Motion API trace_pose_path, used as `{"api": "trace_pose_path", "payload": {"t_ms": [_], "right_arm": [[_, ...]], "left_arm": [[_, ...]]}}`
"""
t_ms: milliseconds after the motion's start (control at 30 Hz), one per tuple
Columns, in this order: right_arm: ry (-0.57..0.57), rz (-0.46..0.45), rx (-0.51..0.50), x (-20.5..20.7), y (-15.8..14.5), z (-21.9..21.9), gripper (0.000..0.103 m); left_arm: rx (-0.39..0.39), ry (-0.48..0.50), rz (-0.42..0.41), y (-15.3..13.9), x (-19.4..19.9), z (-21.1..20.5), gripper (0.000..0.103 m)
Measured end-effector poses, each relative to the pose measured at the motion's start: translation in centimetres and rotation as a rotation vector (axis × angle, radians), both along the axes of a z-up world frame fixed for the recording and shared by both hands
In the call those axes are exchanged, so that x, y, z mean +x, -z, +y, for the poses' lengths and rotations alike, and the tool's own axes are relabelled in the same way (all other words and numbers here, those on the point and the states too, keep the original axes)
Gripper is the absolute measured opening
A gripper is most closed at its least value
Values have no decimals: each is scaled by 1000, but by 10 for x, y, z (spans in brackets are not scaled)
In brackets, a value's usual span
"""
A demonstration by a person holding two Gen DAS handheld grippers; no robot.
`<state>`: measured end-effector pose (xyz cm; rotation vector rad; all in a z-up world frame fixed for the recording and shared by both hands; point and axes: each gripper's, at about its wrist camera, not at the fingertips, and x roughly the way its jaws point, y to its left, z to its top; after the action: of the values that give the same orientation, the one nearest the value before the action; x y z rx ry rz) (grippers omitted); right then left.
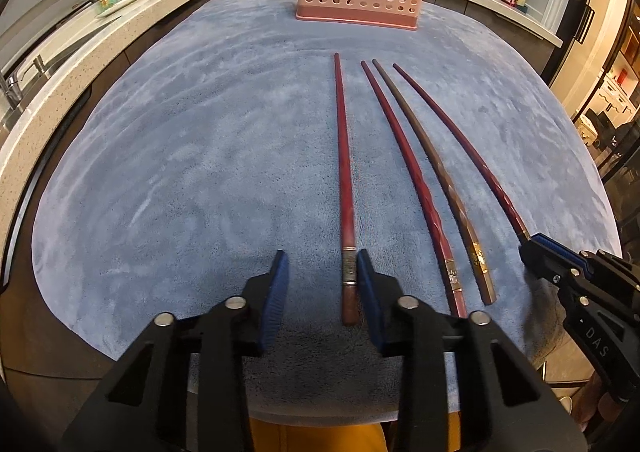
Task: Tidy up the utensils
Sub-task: 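Grasp a dark red chopstick with the left tool while the right tool grasps a red chopstick, then lift both chopsticks and carry them upright over the pink holder with both tools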
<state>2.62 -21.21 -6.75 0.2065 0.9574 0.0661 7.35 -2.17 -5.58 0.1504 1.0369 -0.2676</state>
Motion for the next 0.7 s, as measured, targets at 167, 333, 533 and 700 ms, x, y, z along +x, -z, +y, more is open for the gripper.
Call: {"api": "trace_pose_path", "payload": {"t_ms": [167, 333, 533, 700], "right_arm": [[3, 0, 2, 0, -1, -1, 7], [11, -3, 5, -2, -4, -5, 7], [31, -11, 11, -4, -9, -13, 7], [44, -30, 15, -6, -18, -20, 7]], "left_arm": [[-24, 7, 16, -1, 2, 2, 10], [-36, 10, 27, -3, 3, 4, 8], [-42, 14, 33, -6, 1, 3, 8], [-57, 9, 28, -13, 1, 4, 8]]}}
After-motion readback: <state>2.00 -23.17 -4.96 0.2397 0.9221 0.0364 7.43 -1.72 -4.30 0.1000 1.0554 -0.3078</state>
